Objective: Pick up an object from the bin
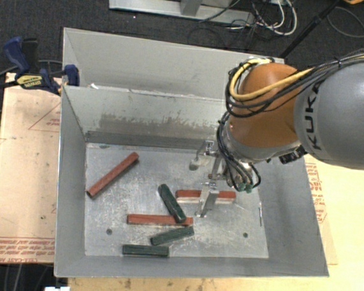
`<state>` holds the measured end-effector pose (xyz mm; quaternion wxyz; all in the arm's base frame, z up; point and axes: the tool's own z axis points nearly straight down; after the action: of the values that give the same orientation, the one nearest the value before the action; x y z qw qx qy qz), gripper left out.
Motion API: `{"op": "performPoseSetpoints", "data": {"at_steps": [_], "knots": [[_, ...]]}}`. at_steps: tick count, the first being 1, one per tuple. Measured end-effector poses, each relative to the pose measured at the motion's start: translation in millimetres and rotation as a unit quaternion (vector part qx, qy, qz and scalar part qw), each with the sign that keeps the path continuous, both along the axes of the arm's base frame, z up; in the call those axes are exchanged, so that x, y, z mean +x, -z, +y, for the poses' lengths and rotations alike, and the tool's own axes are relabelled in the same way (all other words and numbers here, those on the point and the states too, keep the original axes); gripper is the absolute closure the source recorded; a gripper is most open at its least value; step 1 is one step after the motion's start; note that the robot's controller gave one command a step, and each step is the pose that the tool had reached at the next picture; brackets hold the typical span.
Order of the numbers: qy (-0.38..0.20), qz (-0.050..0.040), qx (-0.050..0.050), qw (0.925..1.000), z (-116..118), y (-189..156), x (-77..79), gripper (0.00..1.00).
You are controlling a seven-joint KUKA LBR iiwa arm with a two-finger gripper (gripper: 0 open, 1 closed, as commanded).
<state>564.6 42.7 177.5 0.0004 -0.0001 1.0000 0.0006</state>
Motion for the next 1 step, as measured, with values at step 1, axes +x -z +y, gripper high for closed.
{"op": "performPoseSetpoints", "data": {"at_steps": [1], "knots": [[0.023, -0.0021, 0.0, 0.9997, 23.5, 71.2, -13.5, 0.0]]}}
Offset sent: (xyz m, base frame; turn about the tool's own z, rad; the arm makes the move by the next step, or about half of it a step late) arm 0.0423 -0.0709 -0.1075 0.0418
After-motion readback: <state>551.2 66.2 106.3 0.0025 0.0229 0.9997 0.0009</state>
